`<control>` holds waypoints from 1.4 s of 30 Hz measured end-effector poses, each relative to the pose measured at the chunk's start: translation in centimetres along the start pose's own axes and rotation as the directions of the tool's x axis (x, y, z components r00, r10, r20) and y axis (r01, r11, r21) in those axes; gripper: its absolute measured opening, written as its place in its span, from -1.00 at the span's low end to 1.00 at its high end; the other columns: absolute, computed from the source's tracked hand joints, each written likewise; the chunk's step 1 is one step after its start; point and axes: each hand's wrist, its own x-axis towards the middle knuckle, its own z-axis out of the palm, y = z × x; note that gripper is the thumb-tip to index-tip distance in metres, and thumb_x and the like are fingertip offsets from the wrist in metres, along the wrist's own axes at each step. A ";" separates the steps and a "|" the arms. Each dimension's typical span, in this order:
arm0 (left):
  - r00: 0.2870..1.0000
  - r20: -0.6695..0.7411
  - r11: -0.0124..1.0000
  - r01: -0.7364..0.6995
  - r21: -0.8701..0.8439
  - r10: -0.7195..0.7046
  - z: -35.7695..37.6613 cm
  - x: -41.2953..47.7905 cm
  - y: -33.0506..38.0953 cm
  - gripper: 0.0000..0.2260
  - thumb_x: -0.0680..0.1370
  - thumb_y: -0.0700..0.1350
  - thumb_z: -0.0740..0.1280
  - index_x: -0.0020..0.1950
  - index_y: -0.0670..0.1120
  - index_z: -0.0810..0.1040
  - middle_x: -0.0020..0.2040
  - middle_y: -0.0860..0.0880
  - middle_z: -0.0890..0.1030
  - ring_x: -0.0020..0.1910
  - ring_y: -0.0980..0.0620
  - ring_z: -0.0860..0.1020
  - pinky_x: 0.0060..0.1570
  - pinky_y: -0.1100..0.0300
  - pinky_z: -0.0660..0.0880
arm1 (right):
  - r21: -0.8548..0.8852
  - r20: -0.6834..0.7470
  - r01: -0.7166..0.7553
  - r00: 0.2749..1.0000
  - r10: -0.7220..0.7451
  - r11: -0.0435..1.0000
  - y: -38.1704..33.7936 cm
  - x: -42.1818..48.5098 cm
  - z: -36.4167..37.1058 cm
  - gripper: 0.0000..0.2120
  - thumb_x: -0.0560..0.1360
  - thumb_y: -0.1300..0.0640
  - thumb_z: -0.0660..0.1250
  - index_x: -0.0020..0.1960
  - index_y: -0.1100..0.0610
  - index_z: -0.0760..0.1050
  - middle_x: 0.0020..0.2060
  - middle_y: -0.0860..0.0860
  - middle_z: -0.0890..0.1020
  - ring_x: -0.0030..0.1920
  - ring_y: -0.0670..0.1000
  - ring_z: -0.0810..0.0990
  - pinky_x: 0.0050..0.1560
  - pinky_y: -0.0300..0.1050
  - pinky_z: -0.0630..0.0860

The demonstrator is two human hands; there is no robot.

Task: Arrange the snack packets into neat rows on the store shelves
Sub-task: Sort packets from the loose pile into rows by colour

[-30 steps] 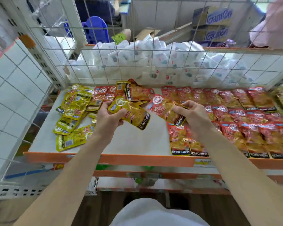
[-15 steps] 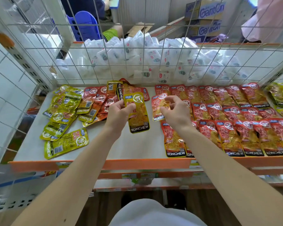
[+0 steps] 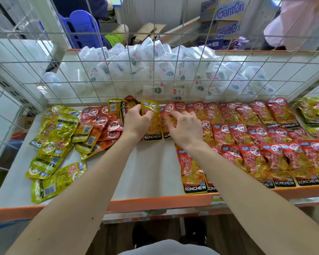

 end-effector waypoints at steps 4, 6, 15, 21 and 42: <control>0.999 -0.020 0.993 -0.036 0.116 0.038 -0.8 0.1 -0.9 -0.76 0.56 -0.17 0.32 -0.29 -0.07 0.40 -0.35 0.02 0.47 -0.36 0.07 0.40 -0.42 0.33 0.28 | -0.142 0.047 0.037 0.998 -0.030 0.989 0.3 0.6 0.2 -0.58 0.58 -0.20 0.26 0.41 -0.15 0.46 0.22 0.07 0.54 0.27 0.13 0.38 0.24 0.10 0.37; 0.998 -0.024 0.991 -0.048 0.123 0.051 -1.1 0.1 -1.2 -0.78 0.56 -0.16 0.33 -0.28 -0.09 0.42 -0.34 0.01 0.49 -0.35 0.05 0.41 -0.41 0.30 0.29 | -0.168 0.070 0.050 0.997 -0.038 0.985 0.2 0.7 0.4 -0.56 0.58 -0.25 0.22 0.41 -0.14 0.46 0.23 0.08 0.53 0.29 0.14 0.37 0.25 0.09 0.35; 0.999 -0.027 0.999 -0.026 0.038 0.027 -3.0 -0.3 -2.4 -0.89 0.53 -0.08 0.35 -0.05 -0.08 0.62 -0.19 -0.03 0.68 -0.25 0.13 0.64 -0.15 0.07 0.60 | -0.243 0.036 0.077 0.997 -0.070 0.967 -1.0 0.7 1.7 -0.58 0.59 -0.23 0.20 0.25 0.02 0.57 0.23 0.09 0.43 0.29 0.14 0.31 0.24 0.09 0.33; 0.997 0.066 0.985 0.037 -0.168 -0.026 -3.9 -0.7 -1.9 -0.91 0.52 -0.13 0.37 -0.01 0.00 0.65 -0.05 -0.05 0.71 -0.03 -0.05 0.69 -0.01 -0.12 0.65 | -0.212 0.071 0.088 0.995 -0.074 0.973 -1.4 0.4 1.9 -0.57 0.61 -0.21 0.17 0.31 0.05 0.50 0.32 0.03 0.44 0.35 0.13 0.26 0.23 0.12 0.26; 0.963 0.235 0.877 0.226 -0.424 -0.134 -4.0 -4.9 -1.9 -0.86 0.57 -0.31 0.37 0.07 -0.12 0.61 -0.05 -0.07 0.71 -0.08 -0.01 0.69 -0.09 0.08 0.66 | 0.001 -0.027 0.099 0.995 -0.098 0.995 0.0 -4.4 -0.1 -0.56 0.62 -0.01 0.22 0.48 0.01 0.38 0.49 -0.05 0.38 0.46 0.01 0.22 0.29 0.05 0.15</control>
